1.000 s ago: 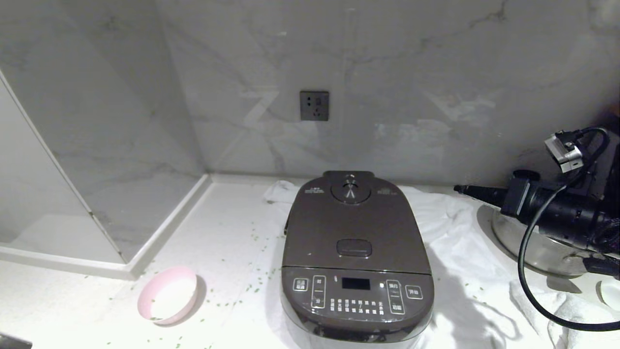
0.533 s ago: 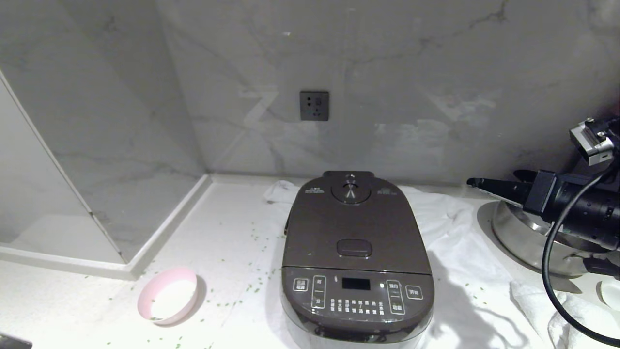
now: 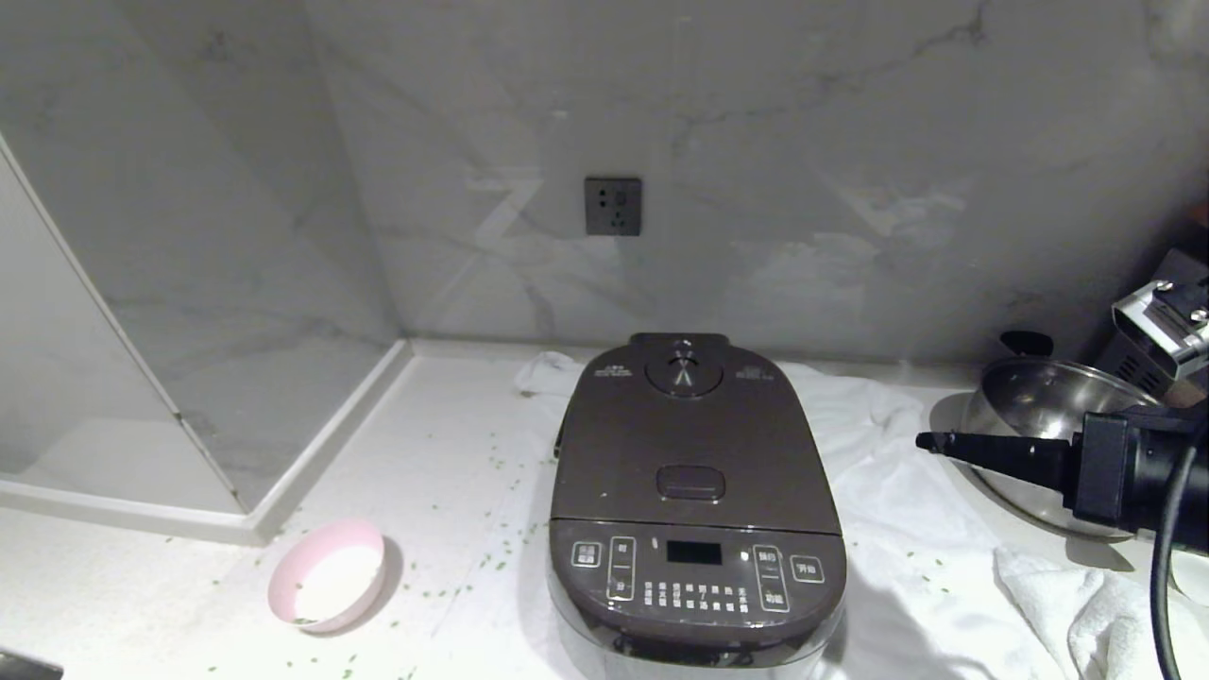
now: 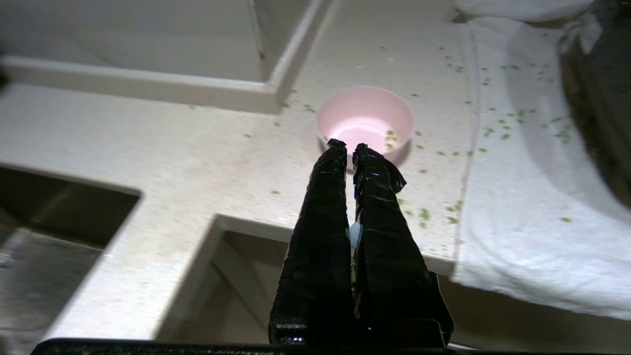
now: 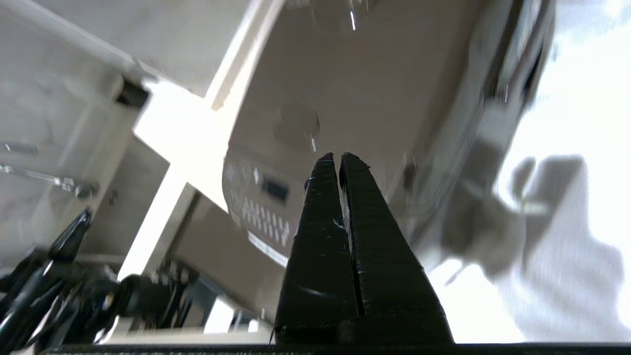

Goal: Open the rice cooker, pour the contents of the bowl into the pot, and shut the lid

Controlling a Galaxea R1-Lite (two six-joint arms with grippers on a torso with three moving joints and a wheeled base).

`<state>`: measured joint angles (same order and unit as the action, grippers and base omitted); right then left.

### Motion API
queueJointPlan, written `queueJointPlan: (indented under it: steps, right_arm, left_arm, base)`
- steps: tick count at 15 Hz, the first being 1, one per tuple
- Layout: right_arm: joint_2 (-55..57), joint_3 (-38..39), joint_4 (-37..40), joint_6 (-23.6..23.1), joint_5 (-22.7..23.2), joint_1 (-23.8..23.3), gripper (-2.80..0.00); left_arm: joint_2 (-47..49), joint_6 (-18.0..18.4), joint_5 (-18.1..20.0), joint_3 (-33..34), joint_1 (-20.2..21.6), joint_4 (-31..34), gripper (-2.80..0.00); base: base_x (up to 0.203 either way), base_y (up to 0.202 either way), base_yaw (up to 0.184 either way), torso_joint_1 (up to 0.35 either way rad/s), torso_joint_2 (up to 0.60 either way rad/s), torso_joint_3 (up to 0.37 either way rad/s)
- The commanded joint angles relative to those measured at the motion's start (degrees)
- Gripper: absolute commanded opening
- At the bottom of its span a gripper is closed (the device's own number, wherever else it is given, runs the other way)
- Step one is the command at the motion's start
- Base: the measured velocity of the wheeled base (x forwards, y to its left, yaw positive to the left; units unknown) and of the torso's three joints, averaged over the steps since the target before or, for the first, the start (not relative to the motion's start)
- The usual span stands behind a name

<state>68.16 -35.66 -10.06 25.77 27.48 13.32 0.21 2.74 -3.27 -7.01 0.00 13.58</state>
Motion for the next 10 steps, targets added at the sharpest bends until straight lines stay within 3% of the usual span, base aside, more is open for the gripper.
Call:
queueJointPlan:
  steps: [1,3,4,10]
  right_arm:
    - [0.2,-1.1,5.3,0.0,0.1,1.2,-2.80]
    - [0.4,-4.4,13.2,-0.1,-3.0,5.2,-2.80]
    - [0.7,-6.1,16.8,-0.1,-7.5,8.5,-2.80]
    - [7.6,-11.5,24.1,0.0,-44.7,32.6,-2.80]
  left_arm:
    - [-0.4,-1.1,4.3,1.7,0.1,-0.2,-2.80]
    - [-0.4,-0.6,4.4,1.6,0.1,-0.2,-2.80]
    - [-0.4,-0.8,4.4,1.7,0.0,-0.2,-2.80]
    - [-0.4,-0.8,4.2,1.6,0.1,-0.1,-2.80]
  base:
    - [0.000,0.000,0.000,0.000,0.00,0.000]
    - [0.000,0.000,0.000,0.000,0.00,0.000]
    - [0.000,0.000,0.000,0.000,0.00,0.000]
    - [0.000,0.000,0.000,0.000,0.00,0.000]
